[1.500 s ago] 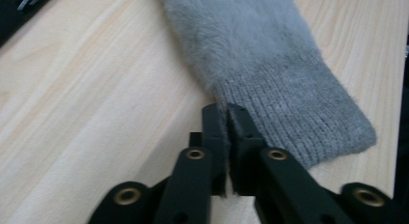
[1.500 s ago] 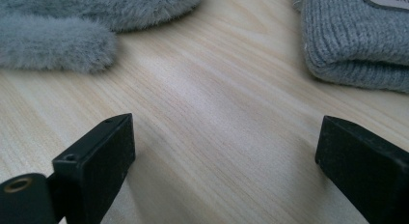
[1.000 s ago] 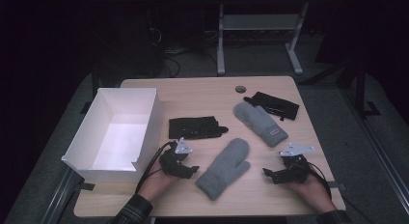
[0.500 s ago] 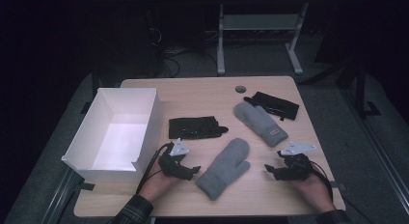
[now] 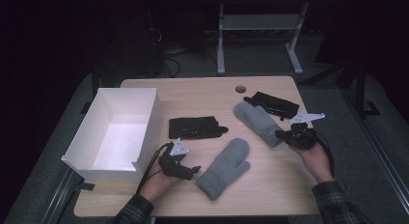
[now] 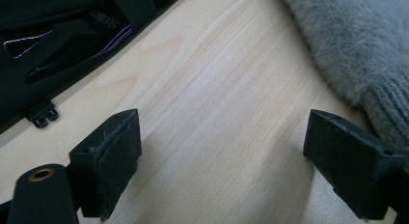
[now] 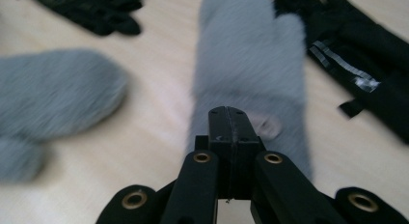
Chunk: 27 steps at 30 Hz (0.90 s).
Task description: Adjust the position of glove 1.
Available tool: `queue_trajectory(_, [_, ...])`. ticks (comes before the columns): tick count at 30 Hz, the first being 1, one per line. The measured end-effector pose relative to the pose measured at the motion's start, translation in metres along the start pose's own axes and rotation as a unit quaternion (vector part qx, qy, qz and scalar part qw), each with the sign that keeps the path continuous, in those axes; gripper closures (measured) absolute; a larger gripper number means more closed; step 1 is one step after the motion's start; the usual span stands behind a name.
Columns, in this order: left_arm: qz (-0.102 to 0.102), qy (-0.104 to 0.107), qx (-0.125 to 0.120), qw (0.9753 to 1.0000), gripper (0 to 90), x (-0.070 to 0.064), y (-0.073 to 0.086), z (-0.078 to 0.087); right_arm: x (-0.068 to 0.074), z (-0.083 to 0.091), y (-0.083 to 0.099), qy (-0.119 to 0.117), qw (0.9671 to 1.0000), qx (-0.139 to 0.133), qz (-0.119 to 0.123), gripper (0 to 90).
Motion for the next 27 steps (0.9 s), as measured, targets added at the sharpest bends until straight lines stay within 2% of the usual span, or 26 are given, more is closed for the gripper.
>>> queue_trajectory(5, [0.000,0.000,0.002,1.0000,12.7,0.000,0.000,0.000,-0.020,-0.016,-0.014,0.012,0.9995,0.029,0.002,90.0])
queue_trajectory(8, [0.001,-0.001,0.002,1.0000,12.7,0.000,0.000,0.000,-0.027,-0.026,-0.018,0.018,0.9989,0.042,0.006,90.0])
queue_trajectory(12, [0.001,-0.001,0.002,1.0000,12.8,0.000,0.000,0.000,-0.033,-0.034,-0.019,0.014,0.9982,0.058,0.004,90.0])
queue_trajectory(19, [0.002,-0.001,0.002,1.0000,12.7,0.000,0.000,0.000,-0.026,-0.030,-0.011,-0.002,0.9967,0.081,0.008,90.0])
queue_trajectory(27, [0.002,-0.002,0.000,1.0000,12.8,0.000,0.000,0.000,-0.009,-0.017,0.004,-0.023,0.9959,0.086,0.012,90.0])
Point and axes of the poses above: each handheld gripper's, and its own axes: z roughly backward along the jaws, y roughly out of its underside, x roughly to its left, the point moved 3 cm from there along -z, roughly forward along the jaws, and after that the axes turned 12 degrees about -y, right-handed, at the moved point
